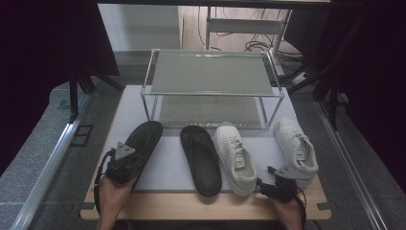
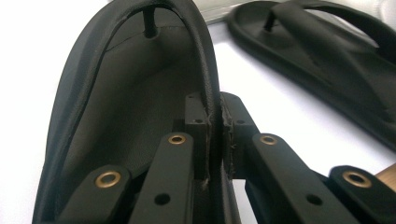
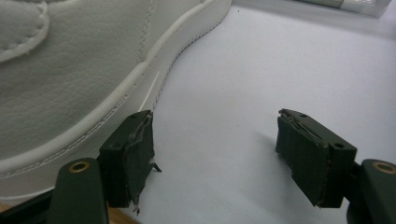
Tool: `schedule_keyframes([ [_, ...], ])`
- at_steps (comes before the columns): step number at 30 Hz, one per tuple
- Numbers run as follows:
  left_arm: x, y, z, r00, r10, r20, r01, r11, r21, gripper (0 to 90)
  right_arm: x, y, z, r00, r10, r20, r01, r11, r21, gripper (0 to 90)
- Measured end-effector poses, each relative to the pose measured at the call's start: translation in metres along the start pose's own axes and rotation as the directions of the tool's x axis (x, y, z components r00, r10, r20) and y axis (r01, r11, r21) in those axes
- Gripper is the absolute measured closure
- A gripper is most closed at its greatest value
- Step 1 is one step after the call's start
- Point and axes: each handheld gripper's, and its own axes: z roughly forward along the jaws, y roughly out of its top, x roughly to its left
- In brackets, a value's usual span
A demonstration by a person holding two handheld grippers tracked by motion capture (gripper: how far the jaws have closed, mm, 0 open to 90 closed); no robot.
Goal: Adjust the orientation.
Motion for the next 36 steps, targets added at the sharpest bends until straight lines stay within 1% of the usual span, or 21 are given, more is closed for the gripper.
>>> schedule_keyframes([
  [5,-0.01,0.008,0.016,0.9996,0.024,0.015,-0.024,0.9997,-0.003,82.9,0.0,0.0,0.0,1.0,0.0,0.0,0.0,1.0,0.0,27.7],
  [7,-0.014,0.013,0.023,0.9994,0.027,0.022,-0.027,0.9996,-0.009,82.9,0.0,0.0,0.0,1.0,0.0,0.0,0.0,1.0,0.0,27.7],
  [11,-0.02,0.022,0.034,0.9992,0.033,0.02,-0.033,0.9992,-0.021,82.9,0.0,0.0,0.0,1.0,0.0,0.0,0.0,1.0,0.0,27.7],
  [18,-0.023,0.038,0.059,0.9998,0.017,0.011,-0.017,0.9993,-0.032,82.9,0.0,0.0,0.0,1.0,0.0,0.0,0.0,1.0,0.0,27.7],
  [24,-0.021,0.051,0.078,0.9999,-0.013,-0.007,0.013,0.999,-0.042,82.9,0.0,0.0,0.0,1.0,0.001,0.0,-0.001,1.0,0.0,27.7],
  [31,-0.022,0.066,0.101,0.9989,-0.027,-0.039,0.024,0.998,-0.059,82.8,0.0,0.0,0.0,1.0,0.002,0.0,-0.002,1.0,-0.003,27.6],
  [36,-0.021,0.073,0.117,0.9974,-0.04,-0.059,0.037,0.9976,-0.058,82.8,0.0,0.0,0.0,1.0,0.0,0.0,0.0,1.0,-0.003,27.7],
])
